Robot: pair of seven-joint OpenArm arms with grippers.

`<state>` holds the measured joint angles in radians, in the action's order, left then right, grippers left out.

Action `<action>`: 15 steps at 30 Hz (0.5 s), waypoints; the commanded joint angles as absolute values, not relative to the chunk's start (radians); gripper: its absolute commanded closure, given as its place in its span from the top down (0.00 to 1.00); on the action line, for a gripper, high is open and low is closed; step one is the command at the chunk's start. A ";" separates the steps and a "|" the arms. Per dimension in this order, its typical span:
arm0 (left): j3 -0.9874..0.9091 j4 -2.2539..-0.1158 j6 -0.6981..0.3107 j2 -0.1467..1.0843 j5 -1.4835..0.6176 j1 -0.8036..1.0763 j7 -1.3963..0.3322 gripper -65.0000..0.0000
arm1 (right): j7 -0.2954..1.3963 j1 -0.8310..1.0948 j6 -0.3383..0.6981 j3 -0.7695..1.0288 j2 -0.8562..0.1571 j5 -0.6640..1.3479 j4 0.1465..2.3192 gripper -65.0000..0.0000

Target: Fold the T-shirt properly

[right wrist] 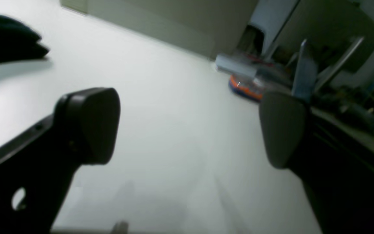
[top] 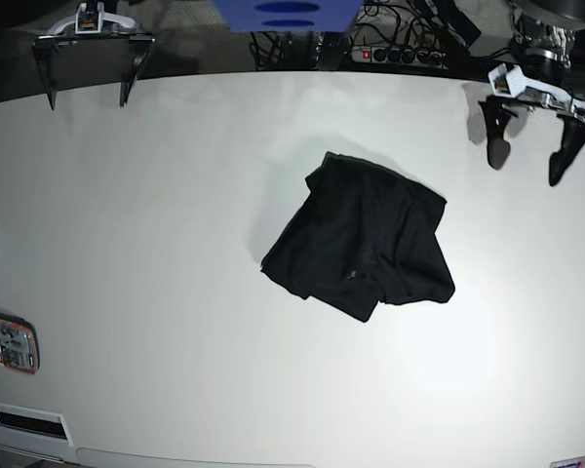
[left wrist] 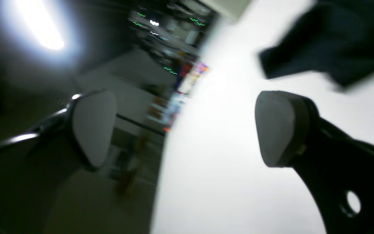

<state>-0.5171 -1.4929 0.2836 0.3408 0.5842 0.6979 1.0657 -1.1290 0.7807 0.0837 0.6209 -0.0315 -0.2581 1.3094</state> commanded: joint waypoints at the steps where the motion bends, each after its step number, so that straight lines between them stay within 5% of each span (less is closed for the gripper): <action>1: -0.516 -1.508 0.298 0.358 0.562 0.702 1.075 1.00 | -1.153 0.797 0.081 0.625 -0.047 -0.242 1.308 0.99; 15: -0.507 -1.501 0.298 0.409 0.570 0.980 1.075 1.00 | -1.153 0.943 0.081 0.691 -0.048 -0.248 1.262 0.99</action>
<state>-0.5045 -1.4956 0.2932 0.4030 0.5762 0.9497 1.0542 -1.1271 0.9138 0.0814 0.6857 -0.0406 -0.2623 1.2598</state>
